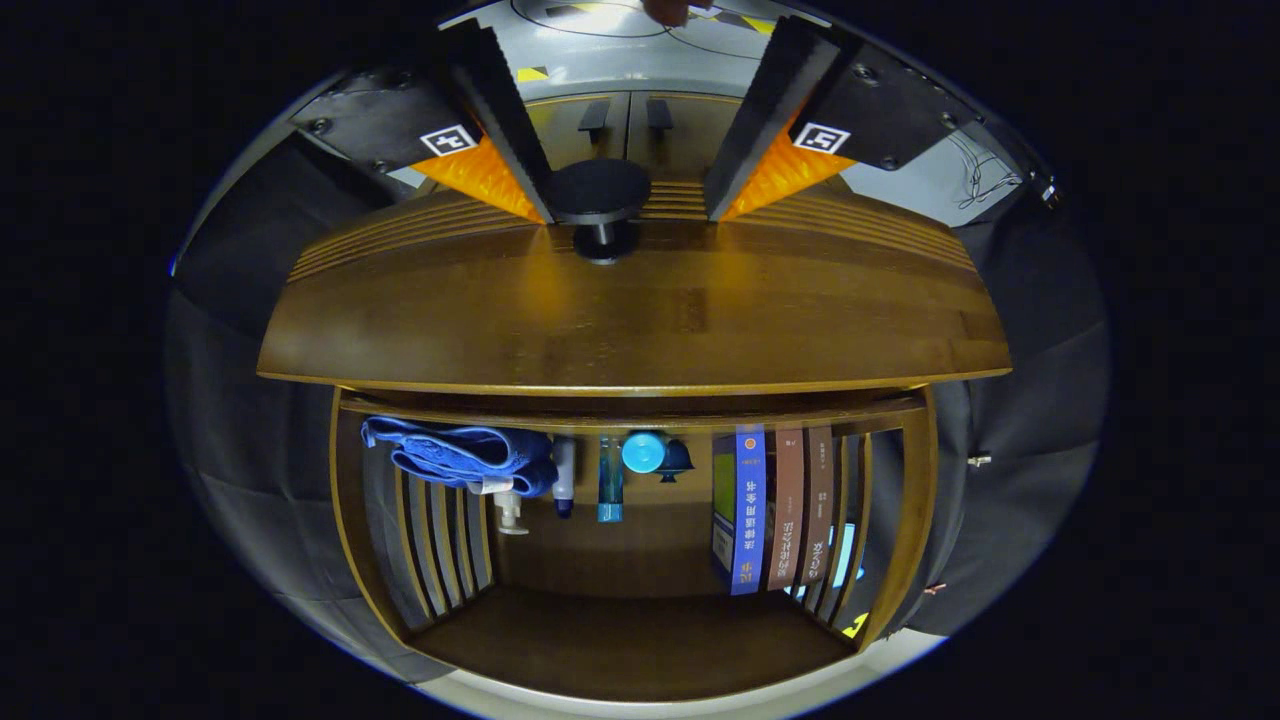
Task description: Pull open the drawer, take out the items inside it, and place them on the countertop above the cabinet.
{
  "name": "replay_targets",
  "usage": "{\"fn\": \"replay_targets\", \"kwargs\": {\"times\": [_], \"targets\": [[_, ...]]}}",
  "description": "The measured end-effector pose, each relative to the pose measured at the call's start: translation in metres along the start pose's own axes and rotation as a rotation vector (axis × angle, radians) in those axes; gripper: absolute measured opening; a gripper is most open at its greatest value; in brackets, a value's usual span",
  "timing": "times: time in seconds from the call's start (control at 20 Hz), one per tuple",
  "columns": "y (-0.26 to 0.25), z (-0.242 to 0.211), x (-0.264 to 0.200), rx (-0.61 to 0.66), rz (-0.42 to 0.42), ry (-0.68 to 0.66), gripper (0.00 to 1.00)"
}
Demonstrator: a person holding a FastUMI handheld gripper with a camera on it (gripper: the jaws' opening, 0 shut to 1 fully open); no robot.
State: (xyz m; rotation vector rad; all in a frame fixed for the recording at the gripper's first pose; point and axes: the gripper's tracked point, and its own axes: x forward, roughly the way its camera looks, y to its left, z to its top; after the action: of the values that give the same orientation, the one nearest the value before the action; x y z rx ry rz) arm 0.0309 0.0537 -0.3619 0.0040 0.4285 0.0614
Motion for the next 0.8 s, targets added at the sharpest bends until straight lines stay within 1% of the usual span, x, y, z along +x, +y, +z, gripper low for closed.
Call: {"fn": "replay_targets", "kwargs": {"times": [0.8], "targets": [[0.0, 0.02, 0.066, -0.006, 0.013, 0.021, 0.99]]}}
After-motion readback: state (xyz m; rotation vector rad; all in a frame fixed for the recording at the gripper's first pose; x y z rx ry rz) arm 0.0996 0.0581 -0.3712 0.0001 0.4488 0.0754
